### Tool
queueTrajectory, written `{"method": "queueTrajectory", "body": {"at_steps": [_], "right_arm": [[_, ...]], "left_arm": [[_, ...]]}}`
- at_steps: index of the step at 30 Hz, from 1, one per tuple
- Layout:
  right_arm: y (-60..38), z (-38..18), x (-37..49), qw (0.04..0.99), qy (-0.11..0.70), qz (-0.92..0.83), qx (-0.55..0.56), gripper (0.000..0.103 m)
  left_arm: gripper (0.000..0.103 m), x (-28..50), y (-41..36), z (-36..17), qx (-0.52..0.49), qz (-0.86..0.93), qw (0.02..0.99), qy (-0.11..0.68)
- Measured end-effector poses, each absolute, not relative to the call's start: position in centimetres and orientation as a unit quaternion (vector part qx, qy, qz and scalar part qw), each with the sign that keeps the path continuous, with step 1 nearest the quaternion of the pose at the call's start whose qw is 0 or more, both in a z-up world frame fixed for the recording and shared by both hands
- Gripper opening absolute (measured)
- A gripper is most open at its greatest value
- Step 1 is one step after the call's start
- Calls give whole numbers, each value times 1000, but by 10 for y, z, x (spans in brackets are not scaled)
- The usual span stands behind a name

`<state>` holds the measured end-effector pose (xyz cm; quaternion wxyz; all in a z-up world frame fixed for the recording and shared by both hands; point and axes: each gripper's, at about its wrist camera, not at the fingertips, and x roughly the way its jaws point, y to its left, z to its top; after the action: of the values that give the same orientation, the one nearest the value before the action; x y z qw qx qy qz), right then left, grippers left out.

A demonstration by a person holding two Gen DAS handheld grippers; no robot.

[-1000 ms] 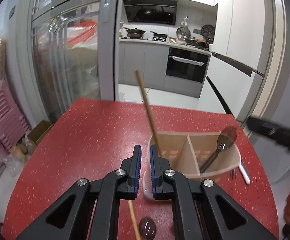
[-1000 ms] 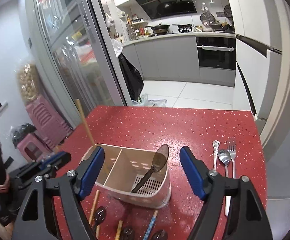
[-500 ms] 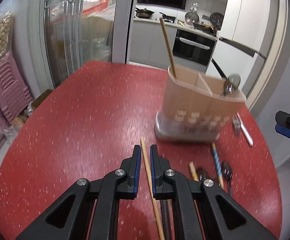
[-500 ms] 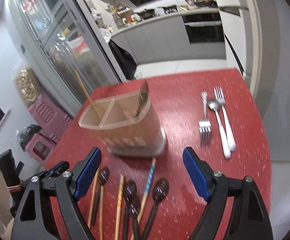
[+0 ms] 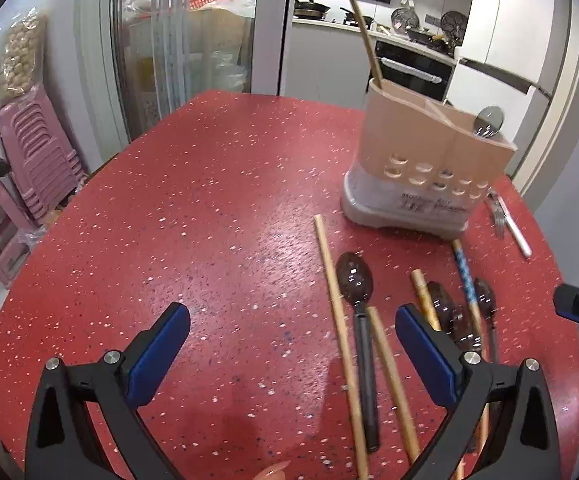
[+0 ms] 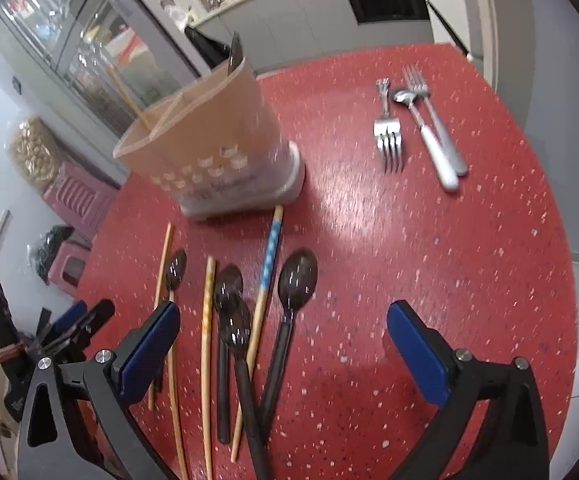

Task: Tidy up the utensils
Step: 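Open both tools and pull them back from the caddy toward the utensils, then grasp another dark spoon with the right tool while the left tool grasps a wooden chopstick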

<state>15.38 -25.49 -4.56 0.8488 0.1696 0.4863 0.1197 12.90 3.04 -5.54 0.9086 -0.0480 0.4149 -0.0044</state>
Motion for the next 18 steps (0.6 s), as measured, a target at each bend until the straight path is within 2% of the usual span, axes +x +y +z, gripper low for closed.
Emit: {"method": "queueTrajectory", "body": {"at_steps": [8, 18], "right_arm": [[-248, -60, 155, 837, 518, 94, 147, 103], [-242, -73, 171, 826, 548, 58, 115, 103]], "left_arm": [[103, 154, 34, -104, -58, 9, 883, 466], [103, 185, 35, -133, -49, 4, 868, 495]]}}
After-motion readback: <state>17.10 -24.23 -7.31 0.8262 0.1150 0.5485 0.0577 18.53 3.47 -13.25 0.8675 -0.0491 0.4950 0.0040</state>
